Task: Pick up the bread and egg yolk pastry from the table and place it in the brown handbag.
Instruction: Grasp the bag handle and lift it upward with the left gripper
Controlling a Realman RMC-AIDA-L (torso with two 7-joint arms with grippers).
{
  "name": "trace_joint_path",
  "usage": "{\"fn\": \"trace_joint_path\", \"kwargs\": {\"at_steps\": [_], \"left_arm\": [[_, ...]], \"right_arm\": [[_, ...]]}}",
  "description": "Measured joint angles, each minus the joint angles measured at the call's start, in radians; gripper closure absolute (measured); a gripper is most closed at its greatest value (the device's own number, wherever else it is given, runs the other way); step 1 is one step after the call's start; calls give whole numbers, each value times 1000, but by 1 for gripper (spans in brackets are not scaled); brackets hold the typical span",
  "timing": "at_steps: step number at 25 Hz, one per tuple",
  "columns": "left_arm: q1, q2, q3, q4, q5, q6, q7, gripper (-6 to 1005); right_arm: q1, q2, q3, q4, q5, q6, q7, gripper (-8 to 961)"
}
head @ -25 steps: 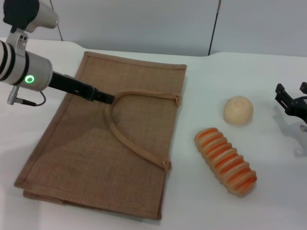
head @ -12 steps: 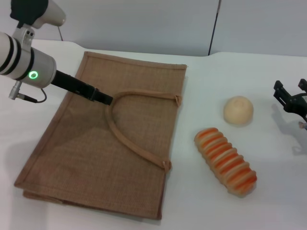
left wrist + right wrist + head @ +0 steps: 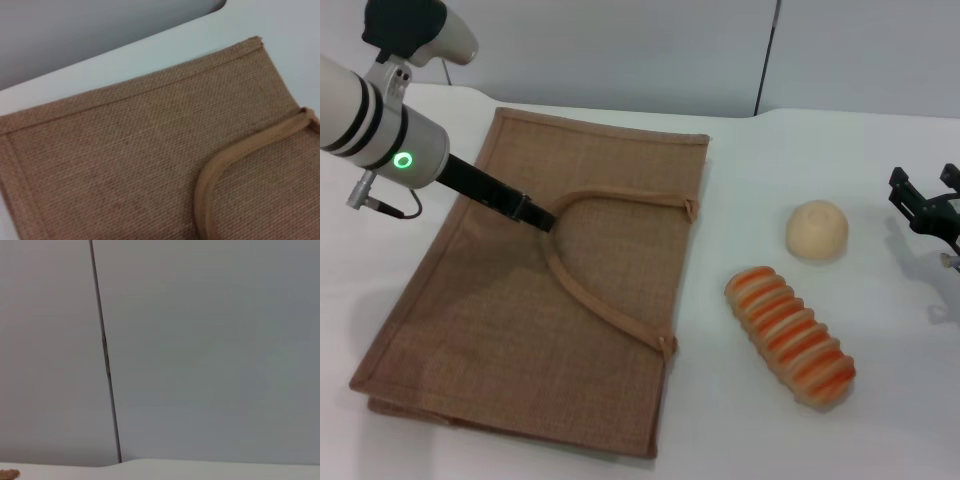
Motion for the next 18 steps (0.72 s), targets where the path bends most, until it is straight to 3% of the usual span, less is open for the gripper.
{"fn": "trace_joint_path", "kwargs": {"at_steps": [13,18], "left_arm": [[-17,-7,0,-21,34,55,-38,495],[-22,-21,5,-27,36,71,-35,502]], "right_arm": [[6,0,0,0,0,0,0,231],[11,1,0,4,0,0,0,231]]}}
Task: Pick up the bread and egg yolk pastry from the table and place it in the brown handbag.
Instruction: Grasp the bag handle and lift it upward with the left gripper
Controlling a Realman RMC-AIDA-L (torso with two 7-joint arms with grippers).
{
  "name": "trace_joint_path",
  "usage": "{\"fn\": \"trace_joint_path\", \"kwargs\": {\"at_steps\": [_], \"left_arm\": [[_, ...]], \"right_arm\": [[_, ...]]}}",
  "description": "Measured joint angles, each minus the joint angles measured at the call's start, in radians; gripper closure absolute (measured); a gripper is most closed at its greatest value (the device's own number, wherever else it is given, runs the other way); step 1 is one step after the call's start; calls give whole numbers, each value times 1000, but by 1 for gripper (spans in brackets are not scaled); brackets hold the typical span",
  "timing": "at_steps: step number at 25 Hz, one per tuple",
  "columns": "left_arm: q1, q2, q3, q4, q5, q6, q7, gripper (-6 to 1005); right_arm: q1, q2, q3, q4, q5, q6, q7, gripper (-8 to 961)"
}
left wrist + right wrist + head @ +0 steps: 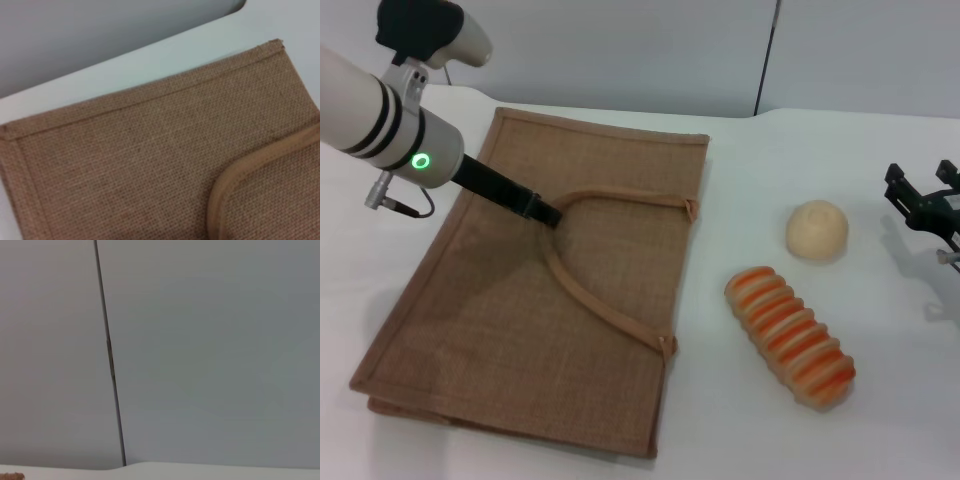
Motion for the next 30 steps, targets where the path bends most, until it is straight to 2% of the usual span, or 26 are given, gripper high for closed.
{"fn": "trace_joint_path", "kwargs": {"at_steps": [30], "left_arm": [[-18,-8,2,-51,11,57,-6,544]], "right_arm": [[19,3,-1,8,-2,13,1,231]]}}
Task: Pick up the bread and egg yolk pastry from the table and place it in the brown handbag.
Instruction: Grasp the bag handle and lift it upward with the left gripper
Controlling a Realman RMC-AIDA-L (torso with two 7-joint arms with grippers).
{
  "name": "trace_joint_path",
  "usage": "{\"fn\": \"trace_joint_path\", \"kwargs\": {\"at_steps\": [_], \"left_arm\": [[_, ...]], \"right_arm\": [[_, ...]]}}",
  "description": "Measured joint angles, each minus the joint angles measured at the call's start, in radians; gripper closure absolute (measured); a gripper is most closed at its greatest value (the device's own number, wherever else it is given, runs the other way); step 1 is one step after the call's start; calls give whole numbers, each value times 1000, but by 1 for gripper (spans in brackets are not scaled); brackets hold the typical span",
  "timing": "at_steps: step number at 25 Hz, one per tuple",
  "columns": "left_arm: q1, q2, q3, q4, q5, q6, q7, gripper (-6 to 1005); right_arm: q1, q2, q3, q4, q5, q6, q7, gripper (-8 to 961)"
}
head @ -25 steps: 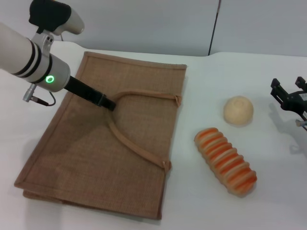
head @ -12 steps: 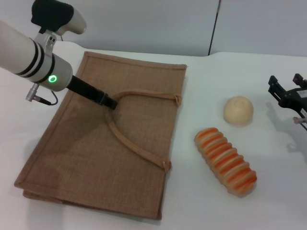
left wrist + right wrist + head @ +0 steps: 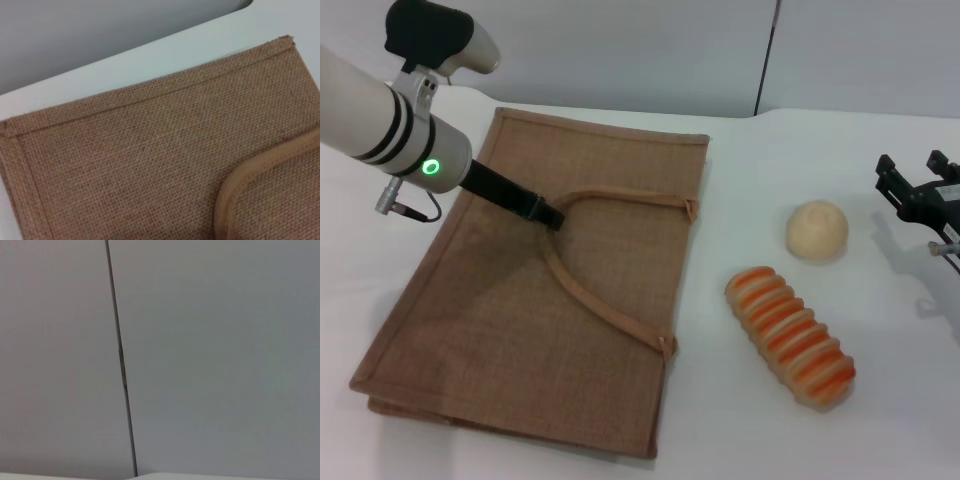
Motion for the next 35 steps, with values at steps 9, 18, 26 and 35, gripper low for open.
{"fn": "trace_joint_path", "kwargs": {"at_steps": [9,18,26,35], "left_arm": [[-13,3,-1,-28,3,14,0,557],[-15,-8,-1,-36,15,54,6,575],[-16,-25,1,-40,21,93,13,650],[-18,-44,1,-40,22,126,22,659]], "right_arm": [[4,0,7,0,-35,0,14,231],[6,-3,0,-6,-51,-1,41,232],[5,-3,-2,-6,-54,-1,41,232],[5,-3,0,-7,-65,-1,40,232]]}}
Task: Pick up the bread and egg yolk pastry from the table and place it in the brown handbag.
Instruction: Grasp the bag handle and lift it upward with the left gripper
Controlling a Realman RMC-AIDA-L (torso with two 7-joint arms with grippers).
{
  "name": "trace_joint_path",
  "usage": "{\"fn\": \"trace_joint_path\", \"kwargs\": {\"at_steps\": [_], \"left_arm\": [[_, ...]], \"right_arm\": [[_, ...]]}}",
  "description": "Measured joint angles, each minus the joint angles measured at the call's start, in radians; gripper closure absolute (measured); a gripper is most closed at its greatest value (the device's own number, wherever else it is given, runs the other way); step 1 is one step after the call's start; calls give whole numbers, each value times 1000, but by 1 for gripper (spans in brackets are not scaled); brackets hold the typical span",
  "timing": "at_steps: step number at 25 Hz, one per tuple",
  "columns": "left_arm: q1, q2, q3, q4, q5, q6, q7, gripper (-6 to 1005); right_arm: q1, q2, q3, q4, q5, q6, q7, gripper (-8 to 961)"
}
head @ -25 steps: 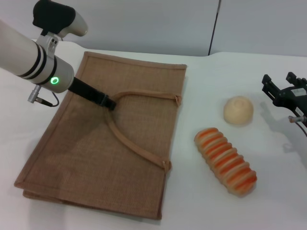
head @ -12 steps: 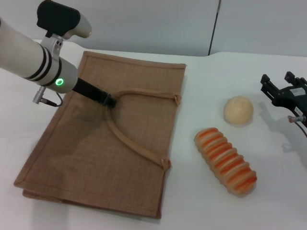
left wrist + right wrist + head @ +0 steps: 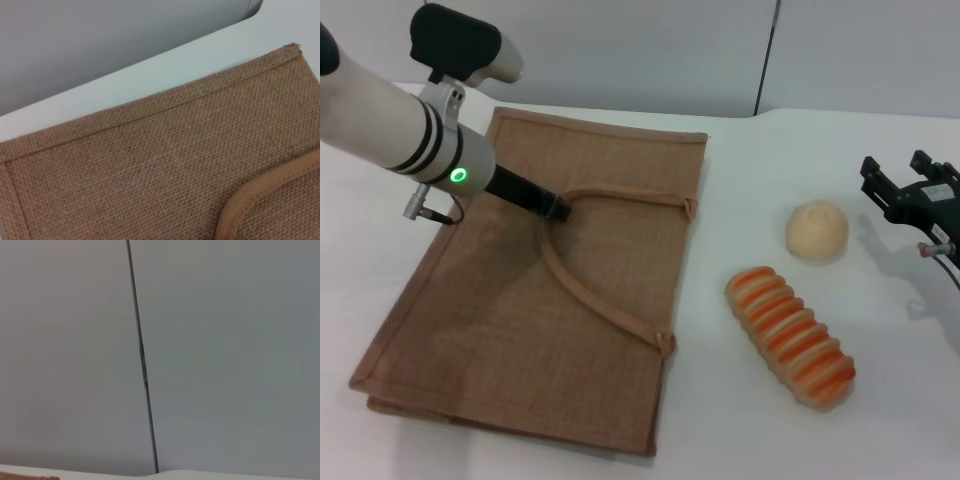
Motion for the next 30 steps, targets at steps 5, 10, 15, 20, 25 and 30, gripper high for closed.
{"fn": "trace_joint_path", "kwargs": {"at_steps": [5,10,15,20,25,30], "left_arm": [[-1,-2,0,0,-3,5,1,714],[-16,-11,0,-28,0,32,1,742],[-23,-11,0,-46,0,41,1,771],[-23,-10,0,-49,-4,41,2,793],[-23,-11,0,-49,-4,42,0,814],[-21,-6,-6,-43,-7,43,-6,856]], "right_arm": [[1,0,3,-1,-1,0,0,232],[1,0,4,-1,-2,3,0,232],[1,-1,3,-1,-1,3,0,237],[2,-1,1,-1,-1,3,0,250],[2,-2,-1,-1,-1,3,0,287],[0,-1,-1,-1,-1,3,0,295]]}}
